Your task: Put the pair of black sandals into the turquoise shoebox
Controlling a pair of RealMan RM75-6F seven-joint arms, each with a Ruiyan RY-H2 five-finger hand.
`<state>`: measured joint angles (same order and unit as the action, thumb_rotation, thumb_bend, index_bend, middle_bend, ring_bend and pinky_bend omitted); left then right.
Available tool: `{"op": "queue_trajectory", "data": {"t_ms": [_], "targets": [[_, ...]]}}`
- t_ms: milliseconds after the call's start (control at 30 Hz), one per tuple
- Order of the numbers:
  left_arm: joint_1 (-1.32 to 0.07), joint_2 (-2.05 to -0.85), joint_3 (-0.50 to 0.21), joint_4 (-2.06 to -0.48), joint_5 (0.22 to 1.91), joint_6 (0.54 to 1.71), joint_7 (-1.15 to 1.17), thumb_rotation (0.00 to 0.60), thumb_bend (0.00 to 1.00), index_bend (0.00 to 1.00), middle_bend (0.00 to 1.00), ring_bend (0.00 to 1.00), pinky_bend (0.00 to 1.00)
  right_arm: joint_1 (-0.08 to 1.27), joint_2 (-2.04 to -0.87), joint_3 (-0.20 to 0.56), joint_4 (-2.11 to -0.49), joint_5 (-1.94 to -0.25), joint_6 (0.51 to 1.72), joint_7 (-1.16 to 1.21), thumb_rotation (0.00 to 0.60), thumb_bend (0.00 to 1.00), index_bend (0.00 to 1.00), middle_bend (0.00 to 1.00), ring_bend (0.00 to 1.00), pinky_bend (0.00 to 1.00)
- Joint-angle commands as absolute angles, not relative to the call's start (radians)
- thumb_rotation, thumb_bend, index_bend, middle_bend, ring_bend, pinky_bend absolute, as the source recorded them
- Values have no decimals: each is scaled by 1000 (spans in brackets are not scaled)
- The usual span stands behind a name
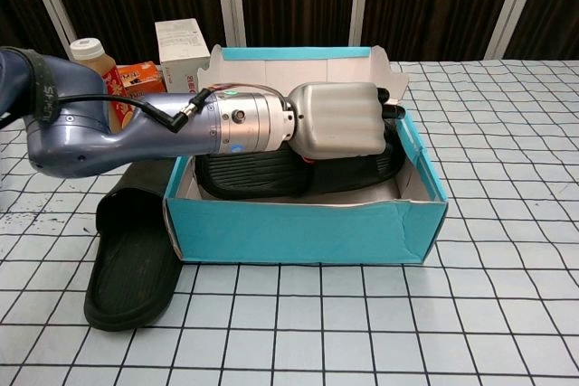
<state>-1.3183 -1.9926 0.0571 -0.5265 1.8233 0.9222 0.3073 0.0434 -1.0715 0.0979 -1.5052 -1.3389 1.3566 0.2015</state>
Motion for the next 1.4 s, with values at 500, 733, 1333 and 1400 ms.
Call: {"op": "queue_trajectory", "data": {"t_ms": [500,733,1333,1400], "targets": [[-1317,-2025,97,-473,1818,887,295,600,436,363,422,123,232,40,-1069,100,-1508,-1340,1362,205,600,318,161,200,241,193],[-1325,-2006,106,-515,1813,843,333,600,432,314,418,123,232,39,-1068,101,-1507,-1338,1363,207,600,319,161,200,241,194],[-1324,-1867,15,-758,1720,783,563,474,183,0,27,39,197,38,-1066,101,-1511,-1344,1366,211,600,318,161,200,249,194],[-1325,-1857,10,-777,1715,774,585,463,182,0,21,31,196,38,-1067,102,-1509,-1341,1366,211,600,317,161,200,249,193]]}}
